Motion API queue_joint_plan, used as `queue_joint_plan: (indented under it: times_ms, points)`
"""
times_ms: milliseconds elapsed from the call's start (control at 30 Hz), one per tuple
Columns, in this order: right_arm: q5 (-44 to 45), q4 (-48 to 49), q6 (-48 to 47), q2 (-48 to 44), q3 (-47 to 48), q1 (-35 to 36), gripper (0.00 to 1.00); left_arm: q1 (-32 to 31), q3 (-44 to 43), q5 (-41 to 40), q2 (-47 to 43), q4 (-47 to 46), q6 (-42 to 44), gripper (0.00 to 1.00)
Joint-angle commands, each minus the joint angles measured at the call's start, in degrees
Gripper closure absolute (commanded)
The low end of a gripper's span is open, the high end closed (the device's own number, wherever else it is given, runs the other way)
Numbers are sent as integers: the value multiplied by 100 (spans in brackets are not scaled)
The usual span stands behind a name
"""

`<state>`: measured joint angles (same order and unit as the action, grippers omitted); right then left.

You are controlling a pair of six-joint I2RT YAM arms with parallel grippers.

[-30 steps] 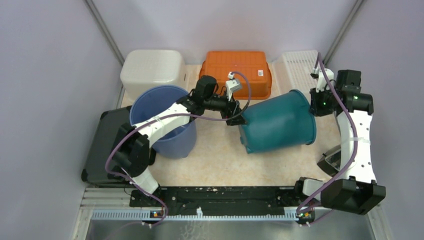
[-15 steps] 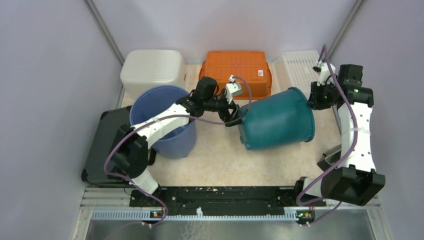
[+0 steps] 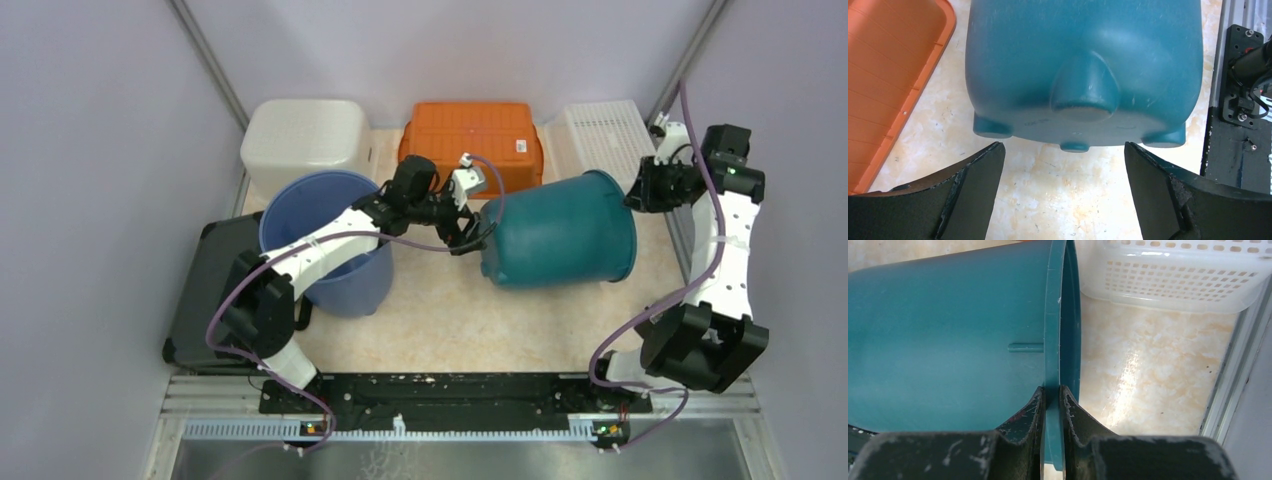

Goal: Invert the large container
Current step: Turn the container upside down at the center of the board.

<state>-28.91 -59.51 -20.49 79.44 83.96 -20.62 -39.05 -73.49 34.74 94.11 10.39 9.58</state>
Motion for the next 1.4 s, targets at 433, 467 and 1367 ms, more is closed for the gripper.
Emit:
queue_joint_plan:
  times_ms: [433,467,1367]
  points:
    - [278,-472,-581,758,228,-747,100,-147,-832,-115,90,-26,-609,5]
    - [209,-493,-595,821,267,-800,100,-149,-847,-80,83,-23,-634,5]
    - [-34,249,-408,1643,43,-1093,100,-147,-993,-32,224,-34,-941,4]
